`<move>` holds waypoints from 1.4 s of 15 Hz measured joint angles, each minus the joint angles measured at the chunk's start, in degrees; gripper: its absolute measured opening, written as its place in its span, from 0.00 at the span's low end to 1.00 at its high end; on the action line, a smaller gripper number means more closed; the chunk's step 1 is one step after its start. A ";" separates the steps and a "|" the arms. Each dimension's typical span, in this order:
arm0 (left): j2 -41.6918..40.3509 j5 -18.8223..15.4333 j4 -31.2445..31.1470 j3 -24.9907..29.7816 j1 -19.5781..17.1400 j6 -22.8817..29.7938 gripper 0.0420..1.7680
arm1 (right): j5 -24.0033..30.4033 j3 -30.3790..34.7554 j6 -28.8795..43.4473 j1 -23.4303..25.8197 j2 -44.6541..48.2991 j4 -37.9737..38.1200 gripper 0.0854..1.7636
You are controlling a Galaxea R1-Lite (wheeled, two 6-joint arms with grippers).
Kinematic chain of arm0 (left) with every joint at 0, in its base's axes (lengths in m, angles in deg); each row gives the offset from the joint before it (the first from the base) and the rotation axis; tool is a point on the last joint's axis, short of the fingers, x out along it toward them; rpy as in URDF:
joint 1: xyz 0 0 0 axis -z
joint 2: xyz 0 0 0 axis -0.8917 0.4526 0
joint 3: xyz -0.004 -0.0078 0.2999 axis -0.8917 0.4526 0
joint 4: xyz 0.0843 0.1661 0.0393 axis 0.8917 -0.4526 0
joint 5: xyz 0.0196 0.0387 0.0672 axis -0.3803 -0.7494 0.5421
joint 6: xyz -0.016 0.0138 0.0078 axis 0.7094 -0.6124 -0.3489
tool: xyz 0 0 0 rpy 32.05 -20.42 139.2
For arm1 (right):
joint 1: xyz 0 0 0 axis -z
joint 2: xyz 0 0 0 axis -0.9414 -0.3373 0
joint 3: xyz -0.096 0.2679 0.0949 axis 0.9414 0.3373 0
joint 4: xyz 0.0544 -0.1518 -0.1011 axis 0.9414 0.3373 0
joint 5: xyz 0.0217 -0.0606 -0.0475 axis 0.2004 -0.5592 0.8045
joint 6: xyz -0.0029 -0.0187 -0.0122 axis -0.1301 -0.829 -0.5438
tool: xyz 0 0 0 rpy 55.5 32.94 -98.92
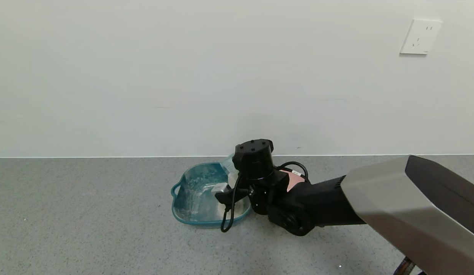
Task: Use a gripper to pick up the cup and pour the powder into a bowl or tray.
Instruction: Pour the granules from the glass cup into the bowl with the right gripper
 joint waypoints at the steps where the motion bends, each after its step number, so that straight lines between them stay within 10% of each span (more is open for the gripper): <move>1: 0.00 0.00 0.00 0.00 0.00 0.00 1.00 | 0.02 0.00 0.00 0.00 0.00 -0.01 0.75; 21: 0.00 0.00 0.00 0.00 0.00 0.00 1.00 | 0.09 0.46 -0.09 -0.50 -0.05 -0.04 0.75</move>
